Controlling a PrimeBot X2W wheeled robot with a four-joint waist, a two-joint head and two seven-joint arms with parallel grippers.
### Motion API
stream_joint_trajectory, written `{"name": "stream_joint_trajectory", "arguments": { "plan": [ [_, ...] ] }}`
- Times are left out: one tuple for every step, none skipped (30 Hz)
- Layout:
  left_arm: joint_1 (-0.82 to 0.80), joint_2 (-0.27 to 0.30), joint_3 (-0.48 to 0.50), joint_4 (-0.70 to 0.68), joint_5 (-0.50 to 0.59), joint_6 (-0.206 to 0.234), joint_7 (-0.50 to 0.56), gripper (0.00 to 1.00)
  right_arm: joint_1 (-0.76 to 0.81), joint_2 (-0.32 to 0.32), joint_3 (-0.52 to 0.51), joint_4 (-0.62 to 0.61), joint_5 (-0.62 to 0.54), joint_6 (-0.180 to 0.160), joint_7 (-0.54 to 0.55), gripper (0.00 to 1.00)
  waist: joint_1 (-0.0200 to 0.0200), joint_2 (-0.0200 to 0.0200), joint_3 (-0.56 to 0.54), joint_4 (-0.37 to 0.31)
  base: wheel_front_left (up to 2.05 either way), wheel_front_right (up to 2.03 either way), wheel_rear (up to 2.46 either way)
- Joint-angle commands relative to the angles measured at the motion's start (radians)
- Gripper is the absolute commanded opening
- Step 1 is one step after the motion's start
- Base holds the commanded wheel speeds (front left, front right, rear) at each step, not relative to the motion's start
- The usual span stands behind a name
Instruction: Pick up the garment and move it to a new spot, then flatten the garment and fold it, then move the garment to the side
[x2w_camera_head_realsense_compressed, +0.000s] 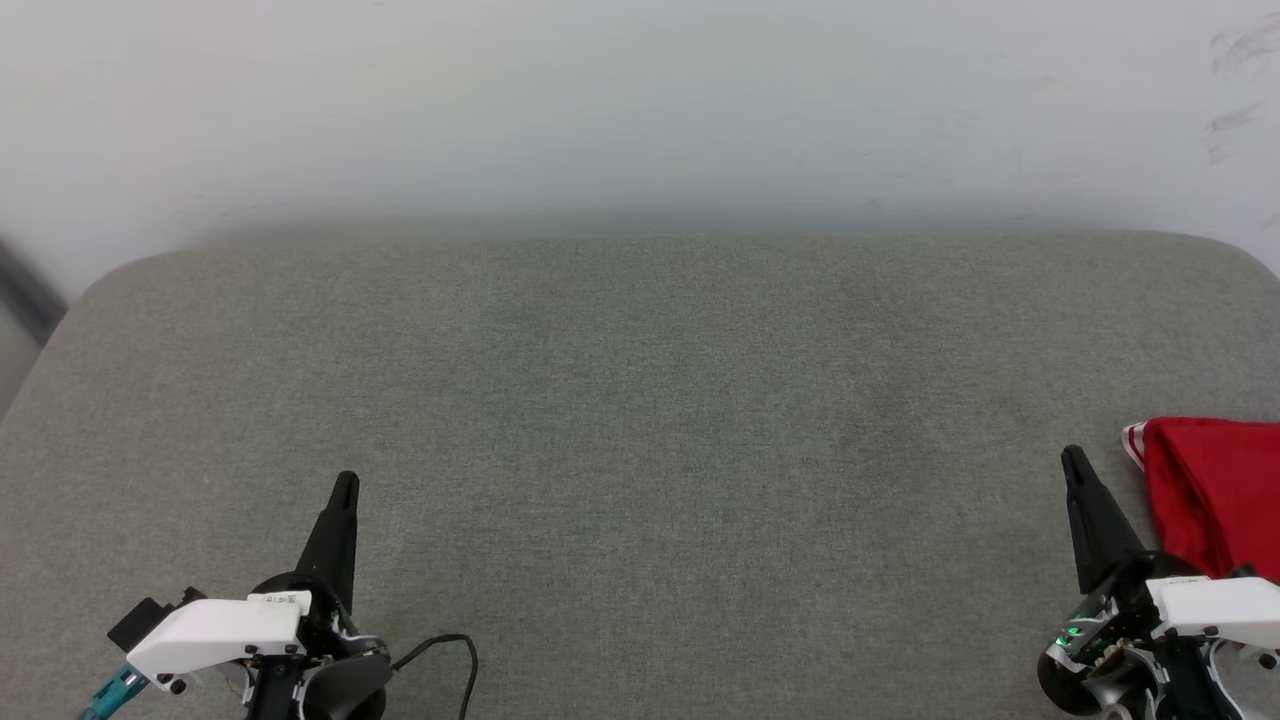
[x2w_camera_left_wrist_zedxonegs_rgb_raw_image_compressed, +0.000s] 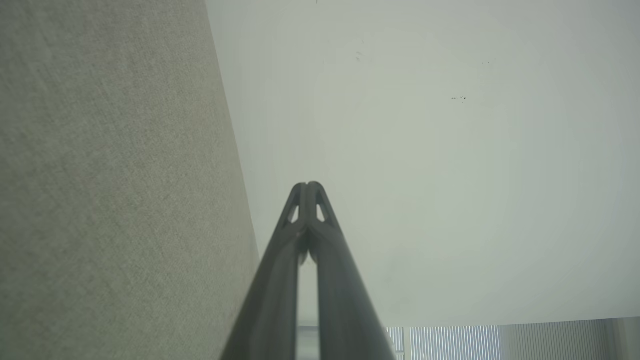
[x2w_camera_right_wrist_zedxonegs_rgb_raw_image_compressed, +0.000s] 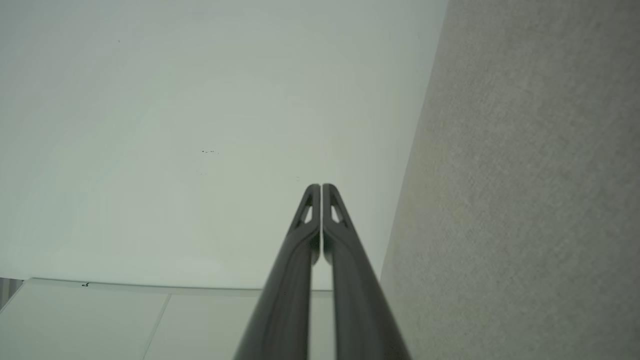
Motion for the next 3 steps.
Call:
{"name": "stream_joint_trajectory", "arguments": {
  "plan": [
    [-0.007,-0.002,0.004,0.001,-0.001,-0.003,0.003,0.00,-0.011,0.002,-0.001,0.001,0.000,0.000,0.003,0.00,0.0000,0.0000,0.000,0.000,0.00,0.00,0.00],
    [-0.007,-0.002,0.004,0.001,-0.001,-0.003,0.003,0.00,-0.011,0.002,-0.001,0.001,0.000,0.000,0.004,0.00,0.0000,0.0000,0.000,0.000,0.00,0.00,0.00],
    [-0.007,-0.002,0.004,0.001,-0.001,-0.003,0.003,0.00,-0.011,0.002,-0.001,0.001,0.000,0.000,0.004,0.00,0.0000,0.0000,0.000,0.000,0.00,0.00,0.00]
  ]
}}
